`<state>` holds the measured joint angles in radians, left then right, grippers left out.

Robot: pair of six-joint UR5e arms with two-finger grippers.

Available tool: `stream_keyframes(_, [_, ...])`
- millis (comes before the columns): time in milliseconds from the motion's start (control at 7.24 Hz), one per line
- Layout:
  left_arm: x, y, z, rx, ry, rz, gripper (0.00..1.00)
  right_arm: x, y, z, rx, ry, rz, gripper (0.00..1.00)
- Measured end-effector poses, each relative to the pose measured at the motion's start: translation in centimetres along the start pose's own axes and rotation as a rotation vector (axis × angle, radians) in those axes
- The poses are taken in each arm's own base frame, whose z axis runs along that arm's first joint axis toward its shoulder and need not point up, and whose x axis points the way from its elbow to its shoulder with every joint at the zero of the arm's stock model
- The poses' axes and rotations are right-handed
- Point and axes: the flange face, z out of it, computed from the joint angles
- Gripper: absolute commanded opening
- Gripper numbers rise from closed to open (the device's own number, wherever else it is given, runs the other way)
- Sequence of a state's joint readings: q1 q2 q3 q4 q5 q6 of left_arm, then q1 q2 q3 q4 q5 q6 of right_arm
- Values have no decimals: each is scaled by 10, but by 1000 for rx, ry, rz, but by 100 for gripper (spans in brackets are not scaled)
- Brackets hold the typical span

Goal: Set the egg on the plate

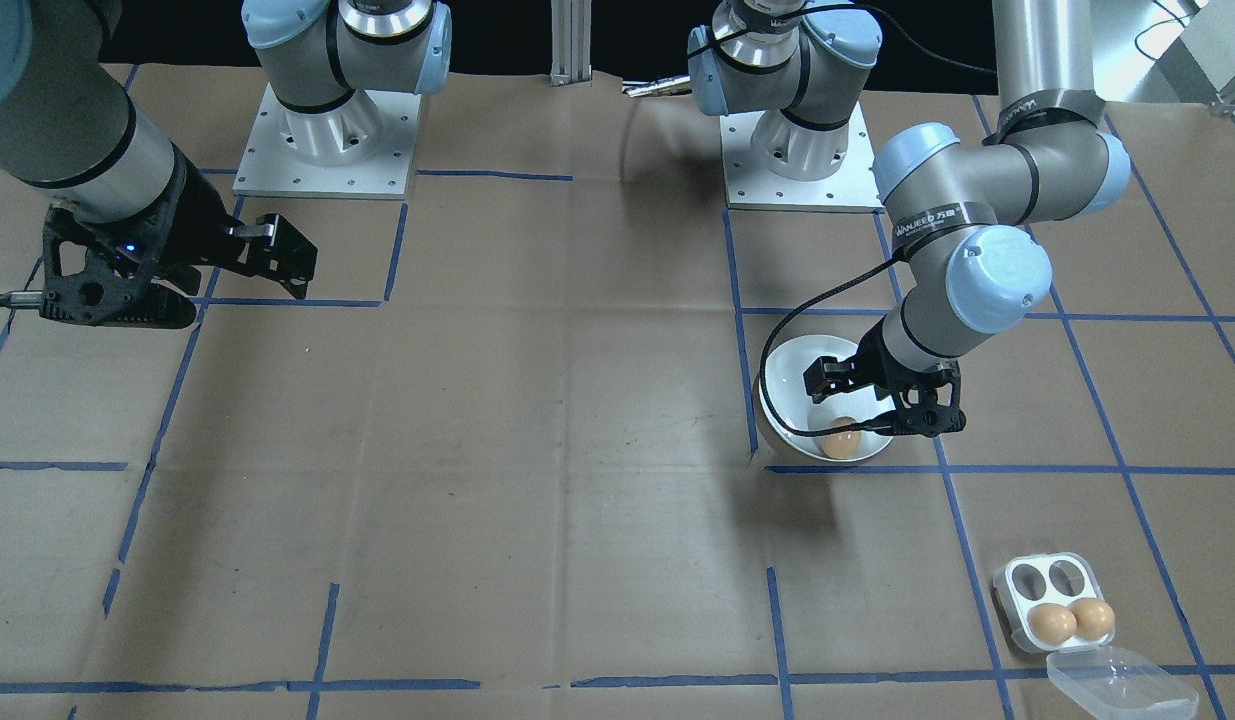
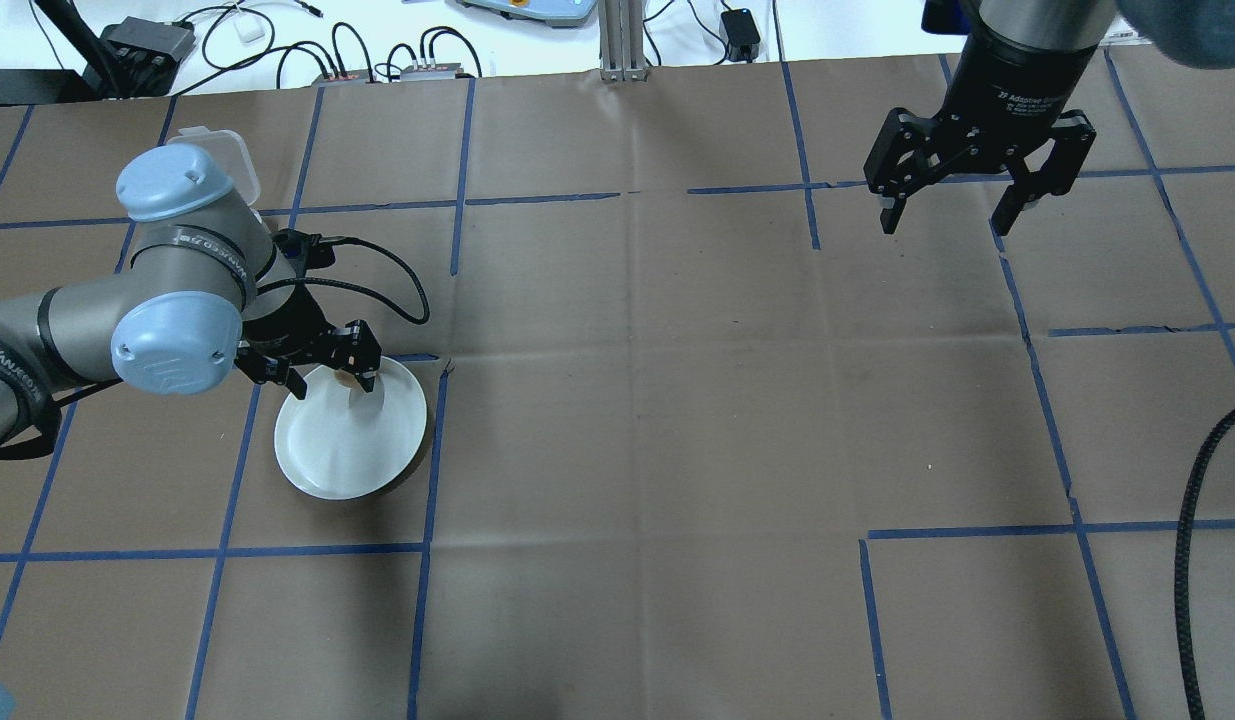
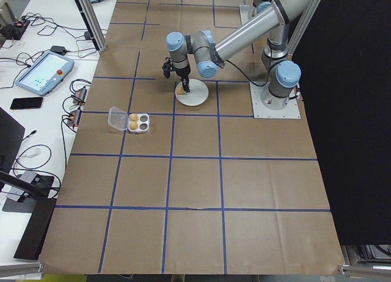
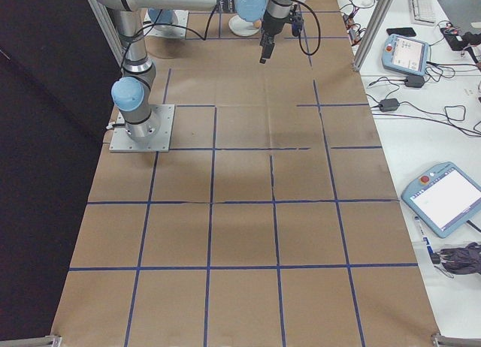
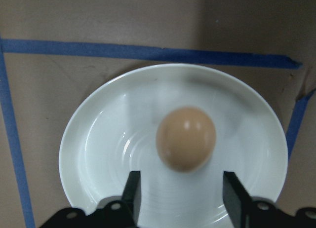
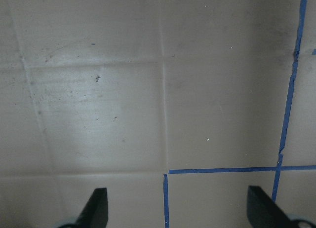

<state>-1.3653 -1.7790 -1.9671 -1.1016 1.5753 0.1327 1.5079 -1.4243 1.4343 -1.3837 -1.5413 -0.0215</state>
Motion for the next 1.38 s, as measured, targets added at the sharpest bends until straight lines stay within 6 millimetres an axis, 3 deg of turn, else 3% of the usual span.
stream_keyframes(276, [1, 10, -68, 107, -14, -3, 100, 0, 0, 0, 0, -1, 0, 100])
stream_keyframes(552, [-5, 1, -112, 185, -23, 5, 100, 0, 0, 0, 0, -1, 0, 100])
stream_keyframes(829, [-20, -40, -132, 215, -37, 99, 100, 0, 0, 0, 0, 0, 0, 100])
stream_keyframes(1381, [-116, -121, -150, 226, -63, 228, 100, 0, 0, 0, 1, -1, 0, 100])
